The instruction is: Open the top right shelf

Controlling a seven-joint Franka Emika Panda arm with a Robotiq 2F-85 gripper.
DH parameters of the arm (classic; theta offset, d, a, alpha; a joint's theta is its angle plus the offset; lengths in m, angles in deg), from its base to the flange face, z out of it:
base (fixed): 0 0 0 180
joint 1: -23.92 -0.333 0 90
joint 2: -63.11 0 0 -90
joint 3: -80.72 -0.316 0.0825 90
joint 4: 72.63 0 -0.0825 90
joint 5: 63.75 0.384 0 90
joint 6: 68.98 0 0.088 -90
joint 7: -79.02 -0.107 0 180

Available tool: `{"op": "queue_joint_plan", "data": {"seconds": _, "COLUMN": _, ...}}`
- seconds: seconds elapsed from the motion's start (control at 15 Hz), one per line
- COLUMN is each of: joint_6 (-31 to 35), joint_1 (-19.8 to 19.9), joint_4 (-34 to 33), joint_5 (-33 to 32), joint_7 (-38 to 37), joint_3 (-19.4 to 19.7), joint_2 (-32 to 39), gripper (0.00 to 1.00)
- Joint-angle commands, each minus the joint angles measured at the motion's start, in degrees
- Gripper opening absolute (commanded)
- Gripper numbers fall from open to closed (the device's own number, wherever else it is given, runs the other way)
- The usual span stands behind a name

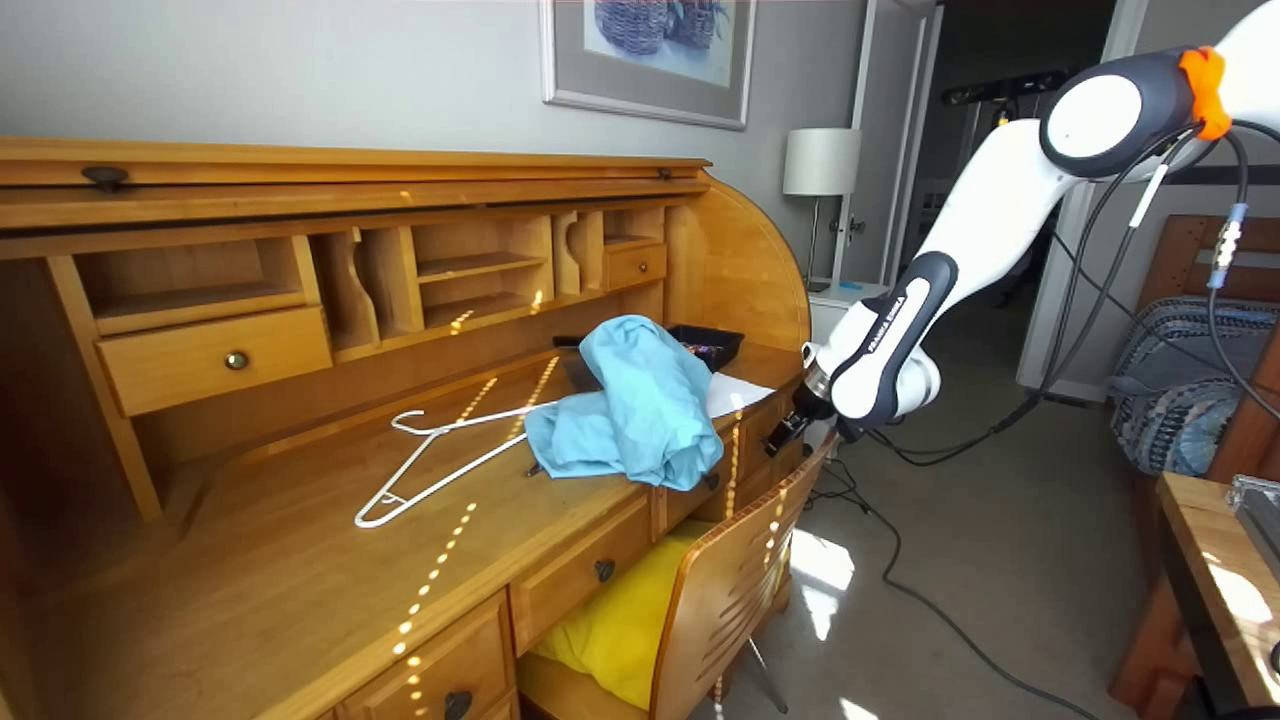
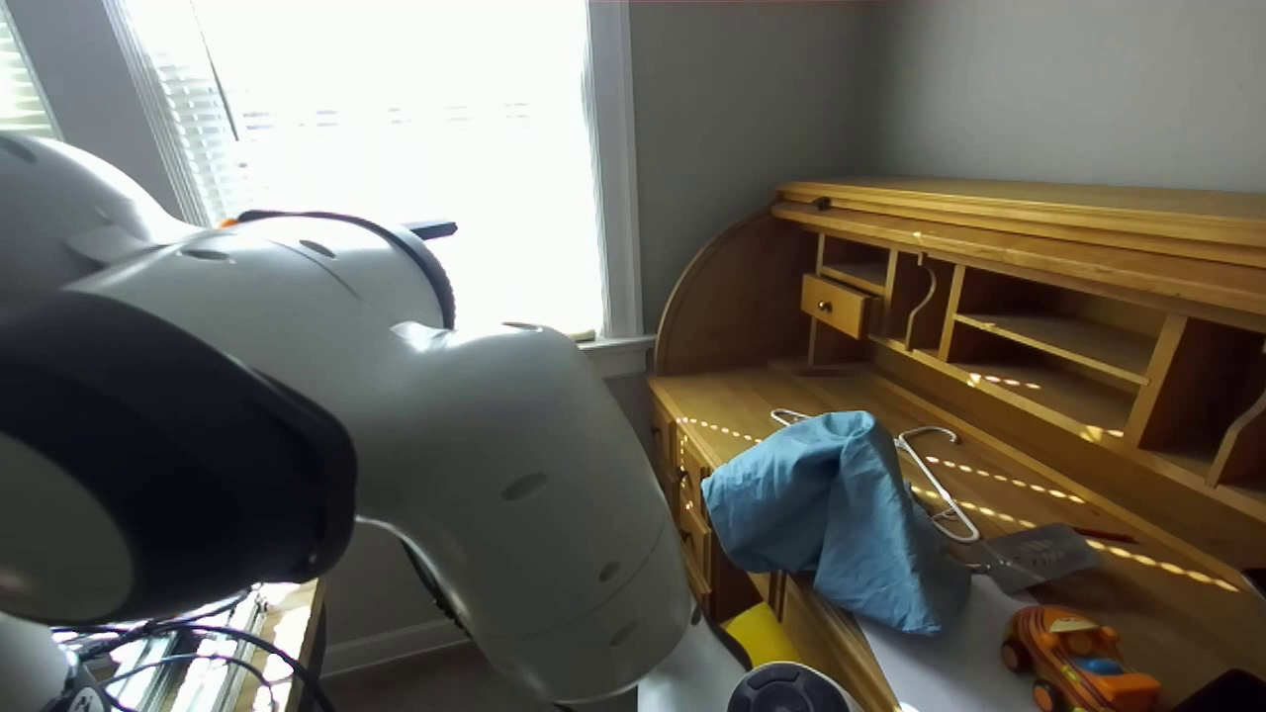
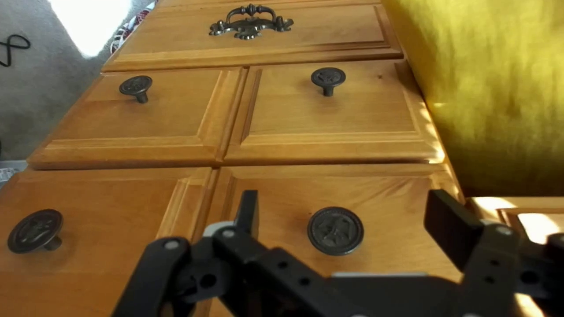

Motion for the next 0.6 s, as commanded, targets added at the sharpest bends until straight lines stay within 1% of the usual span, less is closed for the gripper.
{"op": "queue_joint_plan", "data": {"seconds": 0.0, "joint_6": 0.4, "joint_1": -1.0, "joint_4": -4.4, "joint_5": -0.7, "joint_7": -2.3, "joint_3": 0.7, "joint_2": 3.2, "gripper": 0.83}}
{"op": "queue_joint_plan", "data": {"seconds": 0.07, "joint_6": 0.4, "joint_1": -1.3, "joint_4": -5.0, "joint_5": -0.6, "joint_7": -2.5, "joint_3": 0.8, "joint_2": 3.7, "gripper": 0.72}}
{"op": "queue_joint_plan", "data": {"seconds": 0.13, "joint_6": 0.5, "joint_1": -1.5, "joint_4": -5.5, "joint_5": -0.5, "joint_7": -2.6, "joint_3": 1.0, "joint_2": 4.0, "gripper": 0.68}}
{"op": "queue_joint_plan", "data": {"seconds": 0.27, "joint_6": 0.6, "joint_1": -1.5, "joint_4": -6.5, "joint_5": -0.5, "joint_7": -2.8, "joint_3": 1.0, "joint_2": 4.6, "gripper": 0.46}}
{"op": "queue_joint_plan", "data": {"seconds": 0.4, "joint_6": 0.7, "joint_1": -1.6, "joint_4": -7.3, "joint_5": -0.5, "joint_7": -3.0, "joint_3": 1.0, "joint_2": 5.0, "gripper": 0.31}}
{"op": "queue_joint_plan", "data": {"seconds": 0.53, "joint_6": 0.7, "joint_1": -1.7, "joint_4": -7.8, "joint_5": -0.5, "joint_7": -3.0, "joint_3": 1.2, "joint_2": 5.2, "gripper": 0.31}}
